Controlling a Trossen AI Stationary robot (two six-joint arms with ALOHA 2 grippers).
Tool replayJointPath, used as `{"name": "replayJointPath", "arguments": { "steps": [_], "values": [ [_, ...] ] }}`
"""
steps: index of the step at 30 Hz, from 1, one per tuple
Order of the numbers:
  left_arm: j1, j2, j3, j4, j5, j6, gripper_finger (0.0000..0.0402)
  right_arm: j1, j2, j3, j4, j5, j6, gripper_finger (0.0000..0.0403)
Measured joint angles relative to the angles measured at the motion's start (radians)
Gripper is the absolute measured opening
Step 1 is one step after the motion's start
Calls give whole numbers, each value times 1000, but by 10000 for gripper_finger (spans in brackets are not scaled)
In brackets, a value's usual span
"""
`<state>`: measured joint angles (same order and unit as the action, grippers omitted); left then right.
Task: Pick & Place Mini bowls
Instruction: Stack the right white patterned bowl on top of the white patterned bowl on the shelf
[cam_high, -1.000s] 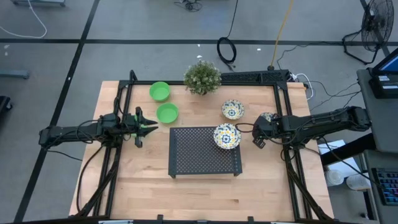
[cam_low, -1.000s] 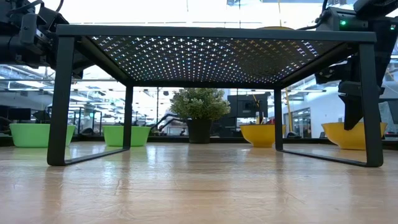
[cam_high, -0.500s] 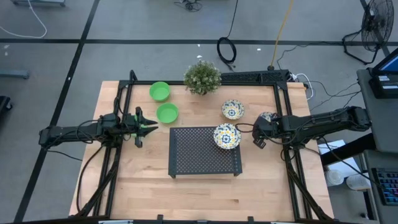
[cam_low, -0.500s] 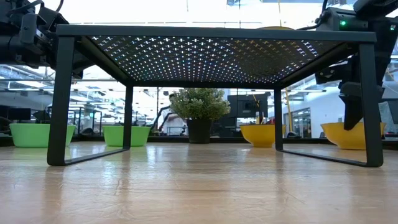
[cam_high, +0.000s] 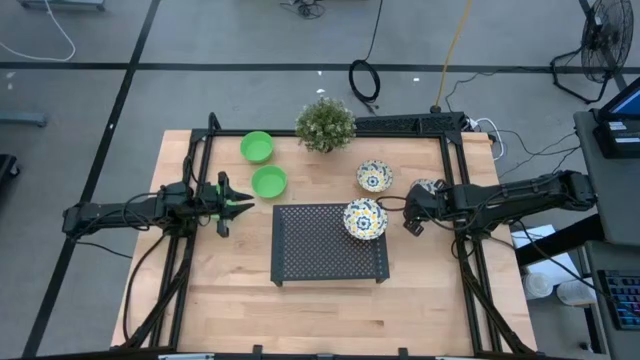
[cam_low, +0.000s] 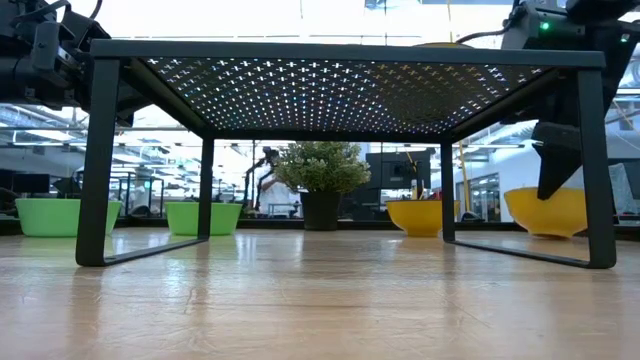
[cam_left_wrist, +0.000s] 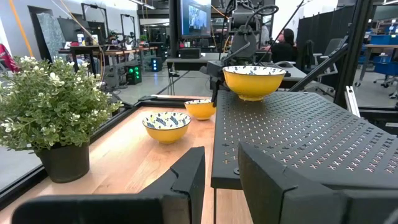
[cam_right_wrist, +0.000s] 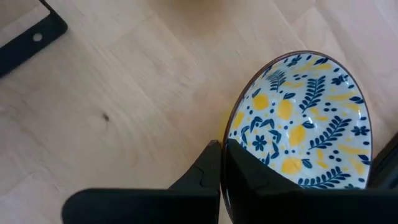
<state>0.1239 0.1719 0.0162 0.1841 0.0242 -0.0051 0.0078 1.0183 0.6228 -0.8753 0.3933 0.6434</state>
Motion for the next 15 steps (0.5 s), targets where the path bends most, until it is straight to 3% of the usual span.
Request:
{"name": "replayJointPath", "arguments": {
  "steps": [15],
  "values": [
    [0,0,0,0,0,0,99,0,0,2,94,27,-61,1]
  ]
}}
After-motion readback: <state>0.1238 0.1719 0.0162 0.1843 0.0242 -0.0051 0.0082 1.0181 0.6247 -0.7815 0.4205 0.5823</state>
